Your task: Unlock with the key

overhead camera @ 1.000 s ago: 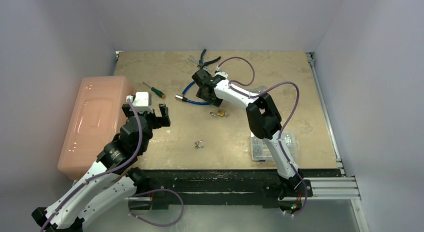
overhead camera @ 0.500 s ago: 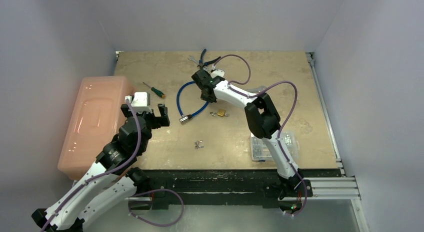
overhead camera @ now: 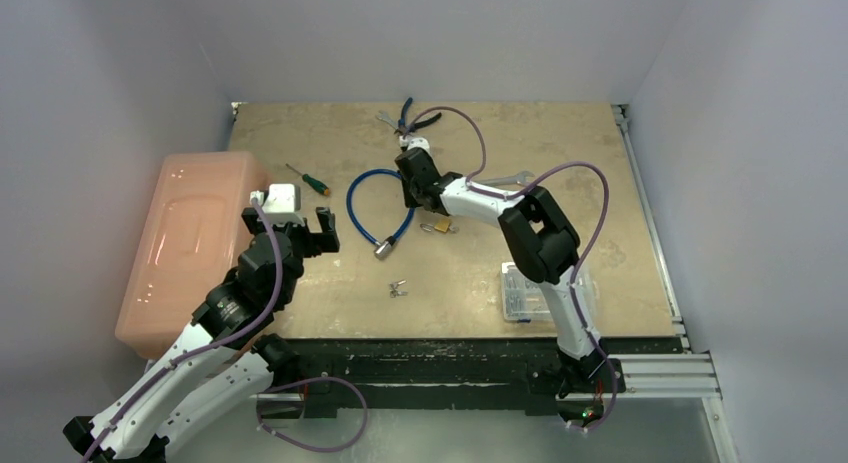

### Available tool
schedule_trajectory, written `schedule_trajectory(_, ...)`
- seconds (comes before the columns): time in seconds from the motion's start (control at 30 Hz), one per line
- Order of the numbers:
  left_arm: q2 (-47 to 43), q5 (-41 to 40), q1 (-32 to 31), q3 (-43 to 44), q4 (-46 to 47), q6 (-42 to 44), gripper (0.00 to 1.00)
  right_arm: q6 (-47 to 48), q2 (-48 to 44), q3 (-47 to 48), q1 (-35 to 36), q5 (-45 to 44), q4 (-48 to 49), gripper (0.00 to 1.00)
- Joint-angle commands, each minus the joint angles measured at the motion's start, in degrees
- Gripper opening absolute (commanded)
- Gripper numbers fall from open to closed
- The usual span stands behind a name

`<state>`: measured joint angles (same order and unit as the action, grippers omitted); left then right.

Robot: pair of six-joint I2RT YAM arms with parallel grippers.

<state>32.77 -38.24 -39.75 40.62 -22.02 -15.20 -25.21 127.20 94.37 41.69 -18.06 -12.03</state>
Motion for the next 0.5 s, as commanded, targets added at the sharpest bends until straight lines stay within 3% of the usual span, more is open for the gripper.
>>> schedule_trajectory(0.0, 0.1, -0.4, 0.5, 0.2, 0.9, 1.5, 0.98, 19.4, -3.0, -3.5, 0.5, 4.9, 11.6, 0.0)
schedule_trajectory(0.13, 0.2, -0.6, 0.6, 0.1, 0.9, 1.7, 0.99, 30.4, -4.8, -6.7, 0.4, 5.7, 19.0, 0.0)
schedule_trajectory(0.27, 0.4, -0.6, 0.7, 0.2, 0.9, 1.7, 0.99, 35.5, -3.5, -3.7, 0.4, 6.9, 17.7, 0.04)
schedule_trajectory(0.33, 0.4, -0.7, 0.7, 0.1, 1.0, 1.7, 0.99, 36.2, -2.7, -1.9, 0.5, 5.8, 16.4, 0.27)
schedule_trajectory(0.47, 0.3, -0.6, 0.7, 0.1, 1.0, 1.8, 0.98, 33.2, -3.5, 0.6, 0.6, 4.5, 13.8, 0.53)
